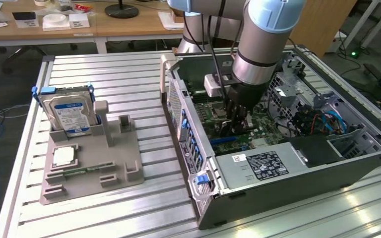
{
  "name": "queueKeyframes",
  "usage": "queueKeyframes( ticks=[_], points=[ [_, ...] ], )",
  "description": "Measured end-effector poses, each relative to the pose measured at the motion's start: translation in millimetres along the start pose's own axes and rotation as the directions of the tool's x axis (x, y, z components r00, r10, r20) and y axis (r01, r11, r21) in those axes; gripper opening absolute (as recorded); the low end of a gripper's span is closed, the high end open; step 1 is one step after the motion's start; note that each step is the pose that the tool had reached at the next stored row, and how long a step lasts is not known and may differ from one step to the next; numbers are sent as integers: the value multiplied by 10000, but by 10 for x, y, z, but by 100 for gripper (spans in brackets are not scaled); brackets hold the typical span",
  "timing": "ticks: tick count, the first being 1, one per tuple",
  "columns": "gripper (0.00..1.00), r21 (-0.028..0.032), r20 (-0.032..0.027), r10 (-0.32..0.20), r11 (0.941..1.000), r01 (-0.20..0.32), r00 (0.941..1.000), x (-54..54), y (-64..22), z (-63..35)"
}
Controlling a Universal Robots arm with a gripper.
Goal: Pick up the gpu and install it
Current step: 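Insert the gpu into the slot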
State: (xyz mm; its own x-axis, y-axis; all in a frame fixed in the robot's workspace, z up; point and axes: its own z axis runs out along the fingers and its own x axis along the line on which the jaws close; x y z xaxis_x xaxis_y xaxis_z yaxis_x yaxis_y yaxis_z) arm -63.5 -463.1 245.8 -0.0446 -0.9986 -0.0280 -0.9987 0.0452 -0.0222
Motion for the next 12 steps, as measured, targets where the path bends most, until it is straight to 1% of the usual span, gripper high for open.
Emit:
queueKeyframes(
  ticks=[5, 9, 12],
  points=[
    [28, 1, 1, -1, 10000, 1, 10000, 1, 16, 22],
    [28, 0, 3, 0, 10000, 0, 10000, 2, 20, 57],
    [28, 0, 0, 0, 10000, 0, 10000, 3, 20, 58]
  ],
)
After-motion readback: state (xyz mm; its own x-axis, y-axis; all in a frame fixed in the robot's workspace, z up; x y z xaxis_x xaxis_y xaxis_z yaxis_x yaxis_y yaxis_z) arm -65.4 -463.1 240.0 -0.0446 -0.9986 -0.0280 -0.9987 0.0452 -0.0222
